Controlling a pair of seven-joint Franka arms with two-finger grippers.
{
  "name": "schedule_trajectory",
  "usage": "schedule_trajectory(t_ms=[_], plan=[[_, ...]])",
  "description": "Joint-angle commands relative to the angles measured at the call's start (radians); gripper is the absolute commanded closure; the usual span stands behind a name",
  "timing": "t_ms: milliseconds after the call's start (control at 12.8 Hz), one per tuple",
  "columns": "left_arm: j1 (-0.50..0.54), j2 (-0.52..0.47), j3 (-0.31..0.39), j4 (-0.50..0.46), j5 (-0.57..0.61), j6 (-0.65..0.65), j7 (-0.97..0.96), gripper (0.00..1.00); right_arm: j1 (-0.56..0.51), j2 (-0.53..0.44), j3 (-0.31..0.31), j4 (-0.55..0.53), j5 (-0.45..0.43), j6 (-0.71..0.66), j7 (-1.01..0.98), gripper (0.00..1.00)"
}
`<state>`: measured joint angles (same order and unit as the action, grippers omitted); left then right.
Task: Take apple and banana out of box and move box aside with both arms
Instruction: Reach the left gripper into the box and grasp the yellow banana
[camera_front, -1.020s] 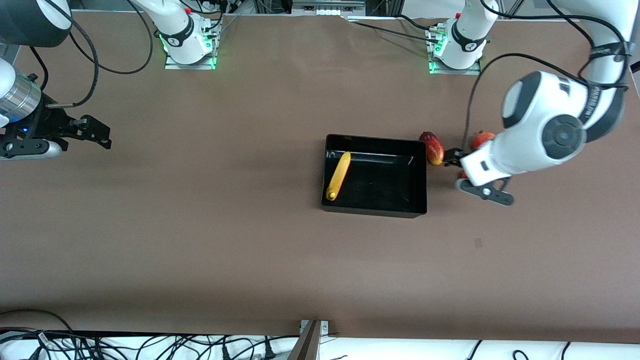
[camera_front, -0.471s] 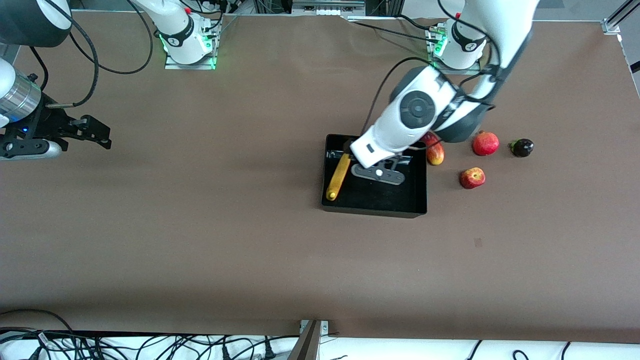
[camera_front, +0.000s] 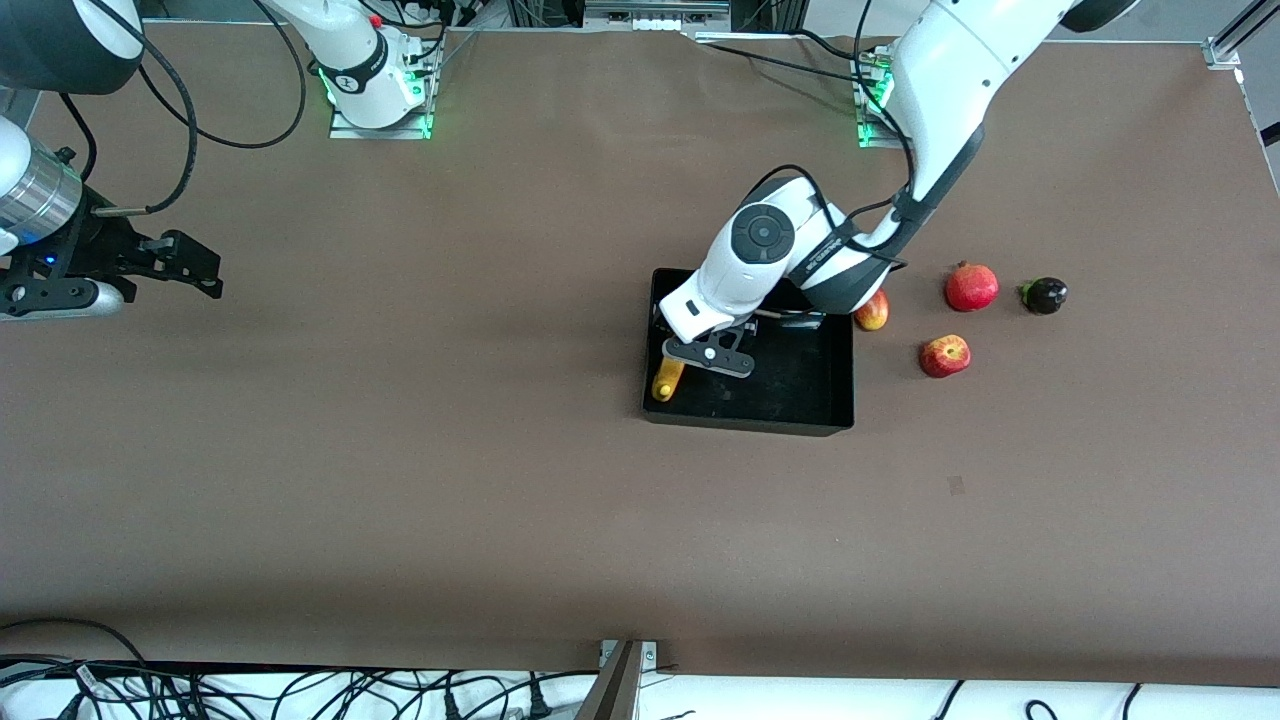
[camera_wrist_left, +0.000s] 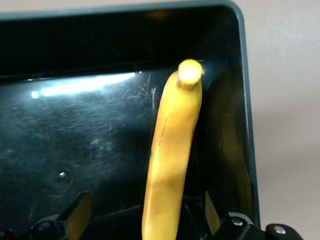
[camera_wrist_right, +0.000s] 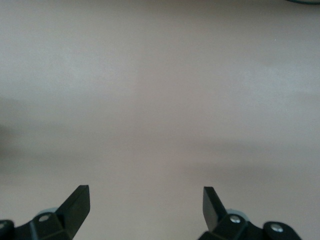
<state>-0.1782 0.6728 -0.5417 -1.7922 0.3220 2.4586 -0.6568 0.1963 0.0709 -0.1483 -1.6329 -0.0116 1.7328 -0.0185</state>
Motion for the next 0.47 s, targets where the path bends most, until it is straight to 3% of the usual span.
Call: schedule_trajectory(t_ms=[0,392], plan=[[-0.011,0.039,0.005,0.005,0.1,0.031,-0.052,0.0,-0.011,0.006,0.009,0.016,-0.002,-0.003,-0.003,0.0],[-0.021,0.068,0.005,0.008,0.111,0.045,-0.076,0.0,-0.009,0.006,0.009,0.016,-0.002,-0.003,-0.003,0.0]])
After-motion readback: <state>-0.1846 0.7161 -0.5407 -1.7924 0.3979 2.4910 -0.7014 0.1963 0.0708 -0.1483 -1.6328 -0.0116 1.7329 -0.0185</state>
